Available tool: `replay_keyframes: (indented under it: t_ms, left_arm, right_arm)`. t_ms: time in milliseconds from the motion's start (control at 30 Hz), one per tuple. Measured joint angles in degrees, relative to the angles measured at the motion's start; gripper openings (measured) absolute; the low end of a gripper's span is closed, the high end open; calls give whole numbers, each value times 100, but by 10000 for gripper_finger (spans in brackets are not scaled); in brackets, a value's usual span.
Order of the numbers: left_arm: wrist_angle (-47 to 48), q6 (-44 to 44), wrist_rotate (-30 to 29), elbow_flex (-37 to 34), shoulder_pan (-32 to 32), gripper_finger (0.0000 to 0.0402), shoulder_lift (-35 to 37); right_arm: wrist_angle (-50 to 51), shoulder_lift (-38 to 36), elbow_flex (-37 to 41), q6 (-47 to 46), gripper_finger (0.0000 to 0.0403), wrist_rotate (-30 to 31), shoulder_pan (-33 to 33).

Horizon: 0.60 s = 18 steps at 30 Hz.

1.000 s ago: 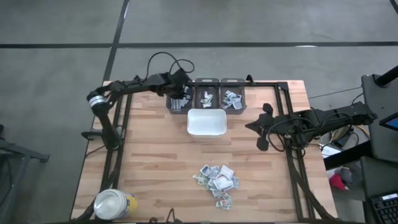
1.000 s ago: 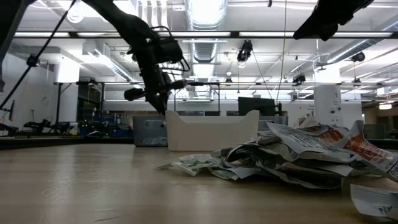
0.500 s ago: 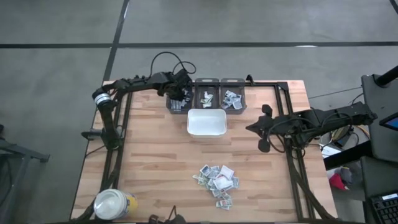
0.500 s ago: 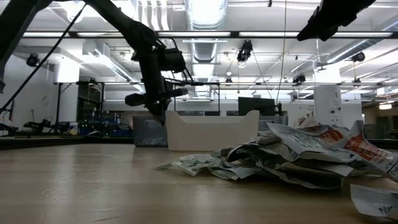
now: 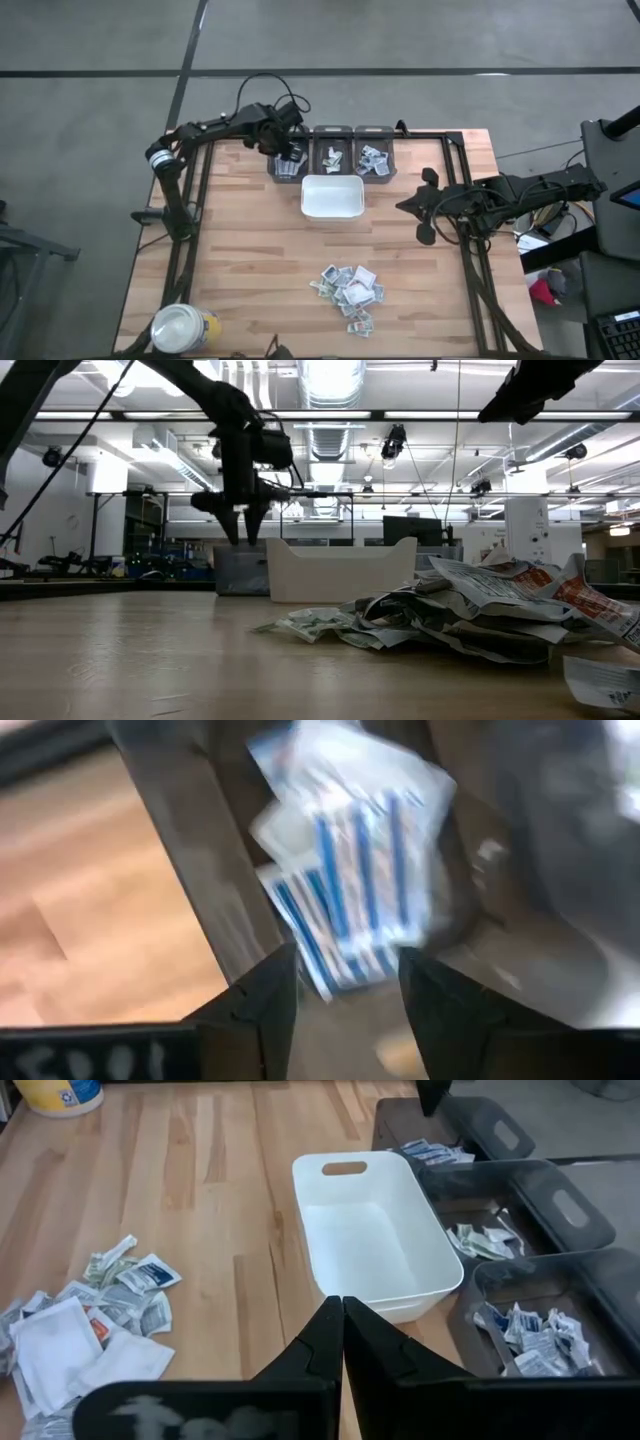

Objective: Pick & Place First Aid Supplies
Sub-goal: Put the white alcohol pad into the right black bin

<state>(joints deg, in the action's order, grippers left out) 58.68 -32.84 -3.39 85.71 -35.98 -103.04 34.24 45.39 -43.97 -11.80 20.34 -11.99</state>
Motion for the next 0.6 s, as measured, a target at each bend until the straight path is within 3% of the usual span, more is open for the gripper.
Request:
replay_keyframes:
  t_ms: [233, 600]
  left_arm:
    - [274, -79, 466, 156, 886, 170, 449]
    - [59, -892, -215, 123, 3387, 170, 952]
  right_arm:
    - [30, 13, 13, -174, 8, -192, -2]
    - [269, 134, 17, -943, 9, -830, -13]
